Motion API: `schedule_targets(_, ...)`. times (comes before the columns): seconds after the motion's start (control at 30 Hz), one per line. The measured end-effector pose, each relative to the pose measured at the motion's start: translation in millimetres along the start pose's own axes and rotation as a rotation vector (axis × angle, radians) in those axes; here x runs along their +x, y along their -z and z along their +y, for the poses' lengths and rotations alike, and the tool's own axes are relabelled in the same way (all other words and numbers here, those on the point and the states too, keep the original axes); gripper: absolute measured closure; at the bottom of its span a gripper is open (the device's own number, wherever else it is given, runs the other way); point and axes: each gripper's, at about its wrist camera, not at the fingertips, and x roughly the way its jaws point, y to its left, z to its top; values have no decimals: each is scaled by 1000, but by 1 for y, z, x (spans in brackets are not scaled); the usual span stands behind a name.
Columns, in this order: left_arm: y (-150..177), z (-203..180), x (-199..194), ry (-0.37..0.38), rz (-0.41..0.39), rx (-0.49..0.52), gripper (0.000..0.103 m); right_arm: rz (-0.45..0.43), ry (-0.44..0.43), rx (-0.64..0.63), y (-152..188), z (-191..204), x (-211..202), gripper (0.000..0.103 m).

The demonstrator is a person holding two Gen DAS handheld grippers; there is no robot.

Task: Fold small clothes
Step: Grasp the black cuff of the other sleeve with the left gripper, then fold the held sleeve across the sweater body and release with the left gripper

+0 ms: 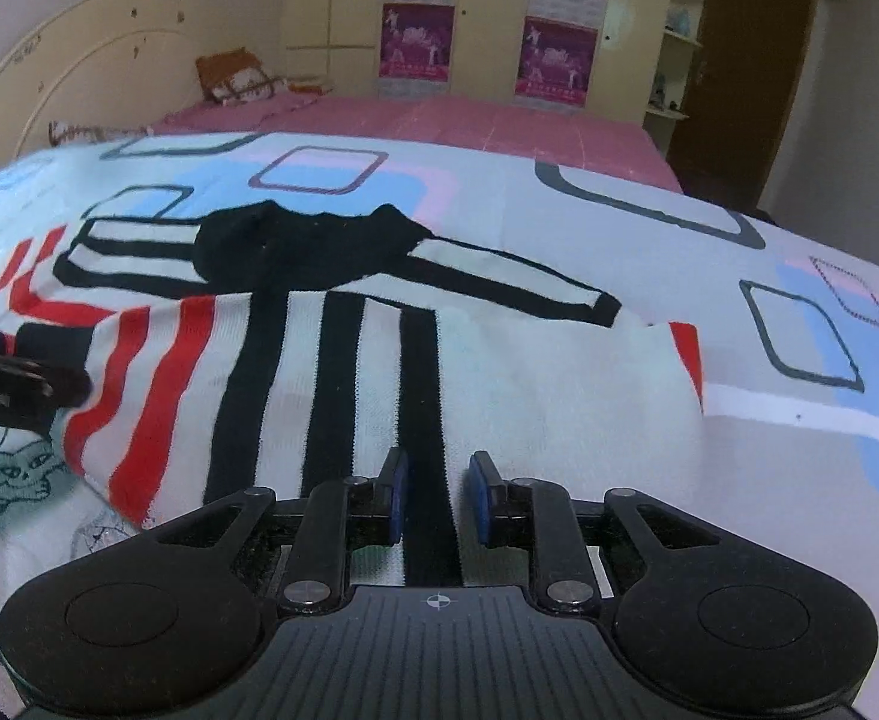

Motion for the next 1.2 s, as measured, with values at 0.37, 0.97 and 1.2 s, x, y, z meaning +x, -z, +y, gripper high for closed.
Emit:
schedule_targets(0.37,7,52,-24,-11,-6,-66,20,-34,-111,-4,-18,56,-8,40)
schedule_targets(0.97,69,252,-54,-192,49,-470,18,-37,-191,-45,-42,156,8,37)
schedule_targets(1.2,98,315,-61,-246,42,-653,18,8,-151,-110,-34,182,32,37)
